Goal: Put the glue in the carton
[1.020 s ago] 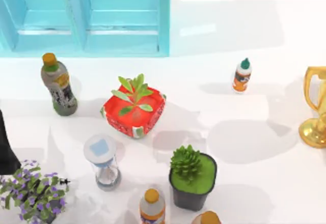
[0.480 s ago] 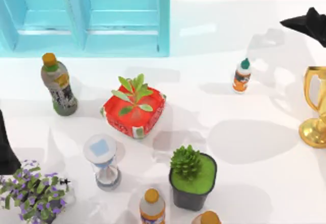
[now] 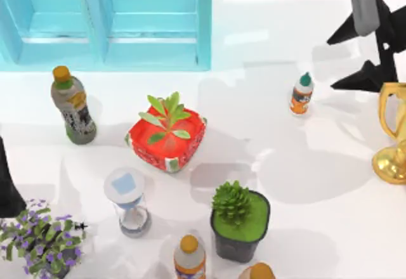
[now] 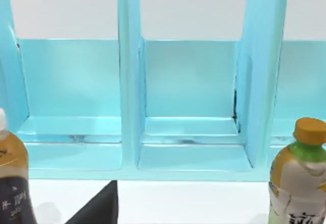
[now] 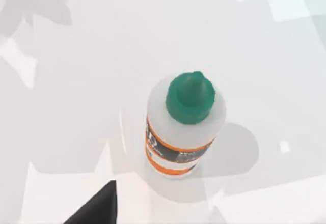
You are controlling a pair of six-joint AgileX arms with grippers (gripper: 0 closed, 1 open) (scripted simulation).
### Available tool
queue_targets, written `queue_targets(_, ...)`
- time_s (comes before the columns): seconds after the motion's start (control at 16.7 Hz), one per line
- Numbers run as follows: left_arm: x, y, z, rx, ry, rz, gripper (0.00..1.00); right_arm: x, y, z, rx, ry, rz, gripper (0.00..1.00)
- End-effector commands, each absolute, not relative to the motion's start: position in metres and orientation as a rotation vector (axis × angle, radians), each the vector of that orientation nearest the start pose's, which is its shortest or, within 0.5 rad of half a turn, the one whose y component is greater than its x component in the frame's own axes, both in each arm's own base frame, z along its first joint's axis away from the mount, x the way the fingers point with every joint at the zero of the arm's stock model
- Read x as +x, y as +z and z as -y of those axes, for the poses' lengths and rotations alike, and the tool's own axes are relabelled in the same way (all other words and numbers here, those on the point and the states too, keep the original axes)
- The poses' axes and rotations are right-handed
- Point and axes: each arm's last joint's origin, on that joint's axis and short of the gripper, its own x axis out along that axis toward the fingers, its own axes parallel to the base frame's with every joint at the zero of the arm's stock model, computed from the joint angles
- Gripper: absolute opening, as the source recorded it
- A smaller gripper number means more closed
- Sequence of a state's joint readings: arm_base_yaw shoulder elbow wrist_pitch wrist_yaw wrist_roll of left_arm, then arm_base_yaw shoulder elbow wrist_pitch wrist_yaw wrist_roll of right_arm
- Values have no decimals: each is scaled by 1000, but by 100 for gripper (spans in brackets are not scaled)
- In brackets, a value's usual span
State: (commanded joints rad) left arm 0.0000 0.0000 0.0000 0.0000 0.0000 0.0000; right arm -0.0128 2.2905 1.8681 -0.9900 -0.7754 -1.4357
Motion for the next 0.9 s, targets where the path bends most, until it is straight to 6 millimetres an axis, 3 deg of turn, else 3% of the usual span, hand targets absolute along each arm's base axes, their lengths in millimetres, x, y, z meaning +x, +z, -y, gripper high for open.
queue_targets(0.18,106,160,1,0,0,0,100,462,144,-11,-579,1460,-571,100)
queue_targets(0.54,106,160,1,0,0,0,100,459,140,-6,-559,1487,-565,100)
queue_targets(0.72,106,160,1,0,0,0,100,461,139,-12,-562,1487,-564,100)
queue_targets(0.9,106,160,1,0,0,0,100,466,123,-29,-560,1483,-564,100)
